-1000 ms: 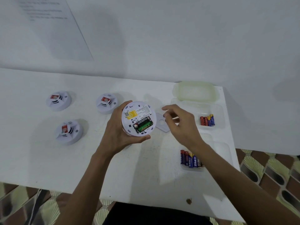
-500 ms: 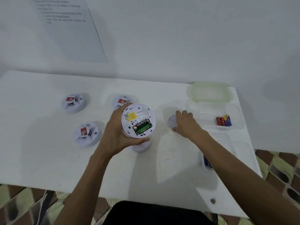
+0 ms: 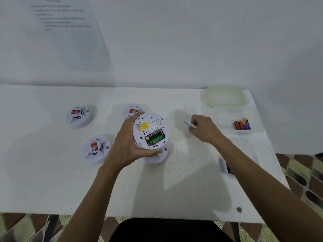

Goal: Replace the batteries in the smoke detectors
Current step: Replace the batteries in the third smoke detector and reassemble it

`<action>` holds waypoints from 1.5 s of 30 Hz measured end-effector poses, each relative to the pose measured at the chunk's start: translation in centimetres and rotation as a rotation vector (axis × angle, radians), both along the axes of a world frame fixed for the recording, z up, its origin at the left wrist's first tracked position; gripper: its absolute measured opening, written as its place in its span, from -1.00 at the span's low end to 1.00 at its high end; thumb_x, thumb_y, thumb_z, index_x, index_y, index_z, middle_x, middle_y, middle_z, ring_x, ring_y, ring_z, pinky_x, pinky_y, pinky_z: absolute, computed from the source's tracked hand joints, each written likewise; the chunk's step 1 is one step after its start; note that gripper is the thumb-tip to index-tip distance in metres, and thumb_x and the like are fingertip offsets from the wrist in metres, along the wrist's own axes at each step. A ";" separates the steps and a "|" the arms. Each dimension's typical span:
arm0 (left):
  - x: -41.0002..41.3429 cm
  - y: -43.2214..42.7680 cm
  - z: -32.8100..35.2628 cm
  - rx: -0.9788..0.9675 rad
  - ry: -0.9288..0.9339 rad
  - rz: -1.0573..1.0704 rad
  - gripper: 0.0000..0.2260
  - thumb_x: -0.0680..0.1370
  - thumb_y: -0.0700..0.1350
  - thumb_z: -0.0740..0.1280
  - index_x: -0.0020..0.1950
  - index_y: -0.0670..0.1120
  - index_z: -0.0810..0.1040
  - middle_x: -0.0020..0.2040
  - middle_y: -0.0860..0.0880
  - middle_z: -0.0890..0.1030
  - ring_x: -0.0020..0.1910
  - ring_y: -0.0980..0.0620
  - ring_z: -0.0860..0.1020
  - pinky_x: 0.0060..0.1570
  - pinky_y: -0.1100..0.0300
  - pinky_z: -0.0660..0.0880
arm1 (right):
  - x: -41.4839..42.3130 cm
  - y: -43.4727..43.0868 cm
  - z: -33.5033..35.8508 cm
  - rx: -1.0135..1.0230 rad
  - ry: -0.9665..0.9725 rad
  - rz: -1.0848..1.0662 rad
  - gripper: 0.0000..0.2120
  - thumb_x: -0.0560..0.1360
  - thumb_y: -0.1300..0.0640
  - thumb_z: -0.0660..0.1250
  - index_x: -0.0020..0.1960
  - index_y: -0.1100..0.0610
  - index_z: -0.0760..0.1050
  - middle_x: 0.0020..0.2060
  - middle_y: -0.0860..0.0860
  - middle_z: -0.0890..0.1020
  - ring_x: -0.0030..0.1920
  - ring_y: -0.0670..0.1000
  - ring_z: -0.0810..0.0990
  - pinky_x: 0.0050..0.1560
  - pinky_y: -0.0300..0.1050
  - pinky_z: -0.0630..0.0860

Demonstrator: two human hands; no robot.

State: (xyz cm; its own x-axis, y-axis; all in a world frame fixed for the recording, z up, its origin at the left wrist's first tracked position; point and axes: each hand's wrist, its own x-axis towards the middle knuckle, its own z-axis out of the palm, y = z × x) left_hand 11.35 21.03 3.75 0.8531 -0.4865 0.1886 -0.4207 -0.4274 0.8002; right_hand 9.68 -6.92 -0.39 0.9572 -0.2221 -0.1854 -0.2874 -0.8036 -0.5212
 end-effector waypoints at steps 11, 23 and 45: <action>-0.1 -0.8 0.6 -0.016 -0.050 -0.029 -0.14 0.14 0.28 0.54 0.34 0.32 0.20 0.29 0.27 0.39 0.29 0.18 0.39 0.27 0.13 0.39 | -4.4 5.1 7.8 0.747 -0.192 0.008 -0.71 0.37 0.04 0.54 -0.14 0.04 0.42 -0.21 -0.04 0.50 -0.22 -0.05 0.43 -0.17 -0.11 0.41; -1.4 -2.9 3.0 -0.112 -0.171 -0.134 -0.38 0.29 0.24 0.44 0.26 0.33 0.24 0.23 0.53 0.31 0.22 0.45 0.33 0.19 0.51 0.25 | -6.3 10.1 7.2 0.026 -0.547 0.069 -0.51 0.42 -0.28 0.34 0.25 -0.07 0.48 0.14 -0.03 0.46 0.07 -0.02 0.39 -0.02 -0.16 0.44; -0.4 -4.3 2.3 -0.050 -0.268 -0.092 -0.39 0.35 0.35 0.32 0.30 0.23 0.18 0.25 0.20 0.36 0.26 0.44 0.25 0.26 0.48 0.20 | -5.3 9.5 9.0 0.168 -0.404 0.043 -0.56 0.41 -0.16 0.46 0.24 -0.07 0.53 0.05 -0.06 0.39 0.12 -0.03 0.41 0.02 -0.24 0.41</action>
State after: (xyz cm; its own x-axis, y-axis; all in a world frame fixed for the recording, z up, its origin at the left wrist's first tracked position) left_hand 10.97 16.73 6.07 0.7224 -0.5436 0.4272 -0.6552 -0.3407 0.6743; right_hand 4.37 2.56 8.60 0.9679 -0.1794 0.1758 -0.0020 -0.7051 -0.7091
